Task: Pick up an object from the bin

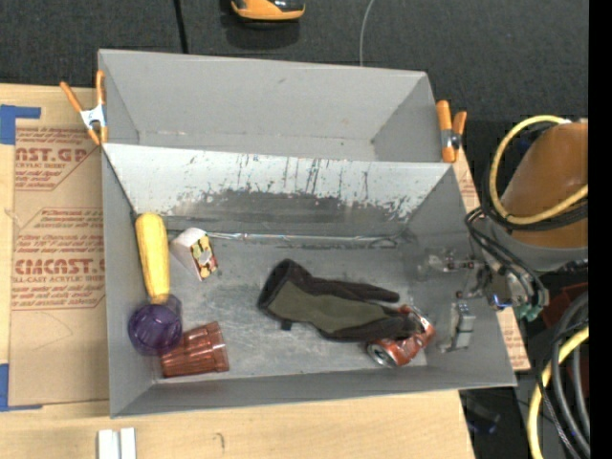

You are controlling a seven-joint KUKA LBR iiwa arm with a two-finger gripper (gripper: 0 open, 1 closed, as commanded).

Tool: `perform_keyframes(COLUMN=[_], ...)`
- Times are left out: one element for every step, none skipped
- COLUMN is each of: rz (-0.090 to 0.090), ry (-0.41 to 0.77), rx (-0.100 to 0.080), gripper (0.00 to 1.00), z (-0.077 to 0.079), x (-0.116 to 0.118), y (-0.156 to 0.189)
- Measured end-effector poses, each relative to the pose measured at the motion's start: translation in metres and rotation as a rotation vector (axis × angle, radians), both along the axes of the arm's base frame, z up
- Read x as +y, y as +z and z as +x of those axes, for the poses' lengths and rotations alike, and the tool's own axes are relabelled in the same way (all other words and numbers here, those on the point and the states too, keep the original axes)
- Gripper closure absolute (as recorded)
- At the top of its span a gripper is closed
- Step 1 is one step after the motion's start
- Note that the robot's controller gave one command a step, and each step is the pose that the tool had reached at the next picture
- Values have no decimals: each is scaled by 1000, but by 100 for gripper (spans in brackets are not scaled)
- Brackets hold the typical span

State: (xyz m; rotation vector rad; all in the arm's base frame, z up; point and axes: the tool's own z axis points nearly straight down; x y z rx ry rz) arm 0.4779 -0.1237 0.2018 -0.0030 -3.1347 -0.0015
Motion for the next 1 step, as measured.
perform_keyframes(rz=[-1], ry=[2], rx=[-8], gripper=[0], z=[2], x=[1], y=[5])
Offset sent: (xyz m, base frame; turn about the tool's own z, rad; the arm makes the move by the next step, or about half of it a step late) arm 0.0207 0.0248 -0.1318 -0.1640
